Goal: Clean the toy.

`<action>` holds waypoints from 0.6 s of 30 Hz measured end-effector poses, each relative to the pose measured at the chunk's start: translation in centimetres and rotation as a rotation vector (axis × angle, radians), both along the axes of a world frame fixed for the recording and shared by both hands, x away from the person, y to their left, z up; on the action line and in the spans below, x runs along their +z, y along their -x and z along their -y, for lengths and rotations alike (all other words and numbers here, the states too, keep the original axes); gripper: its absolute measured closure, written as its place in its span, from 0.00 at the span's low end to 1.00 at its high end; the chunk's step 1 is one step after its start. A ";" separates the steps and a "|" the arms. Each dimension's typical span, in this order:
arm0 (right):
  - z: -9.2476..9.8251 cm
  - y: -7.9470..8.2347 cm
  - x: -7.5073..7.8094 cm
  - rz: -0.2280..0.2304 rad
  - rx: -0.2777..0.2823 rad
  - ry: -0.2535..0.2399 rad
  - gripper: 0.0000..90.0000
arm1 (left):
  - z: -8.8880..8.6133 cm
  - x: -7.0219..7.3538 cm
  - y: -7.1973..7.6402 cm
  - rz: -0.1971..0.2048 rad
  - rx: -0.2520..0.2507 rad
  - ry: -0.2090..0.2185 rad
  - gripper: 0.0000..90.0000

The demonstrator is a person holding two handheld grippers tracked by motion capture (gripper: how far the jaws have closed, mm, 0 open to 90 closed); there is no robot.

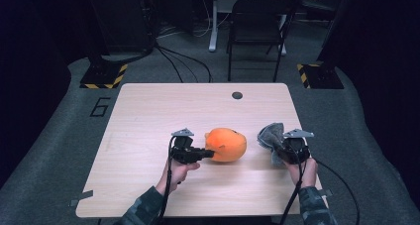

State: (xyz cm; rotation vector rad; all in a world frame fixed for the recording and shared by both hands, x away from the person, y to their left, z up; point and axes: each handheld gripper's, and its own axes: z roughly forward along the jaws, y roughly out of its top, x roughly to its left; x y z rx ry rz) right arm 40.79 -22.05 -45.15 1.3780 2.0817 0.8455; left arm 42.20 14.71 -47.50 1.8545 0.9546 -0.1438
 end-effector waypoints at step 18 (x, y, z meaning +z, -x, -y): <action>-12.9 2.7 5.3 0.134 0.327 0.012 0.78 | 0.3 -0.9 0.0 0.009 0.011 -0.021 0.90</action>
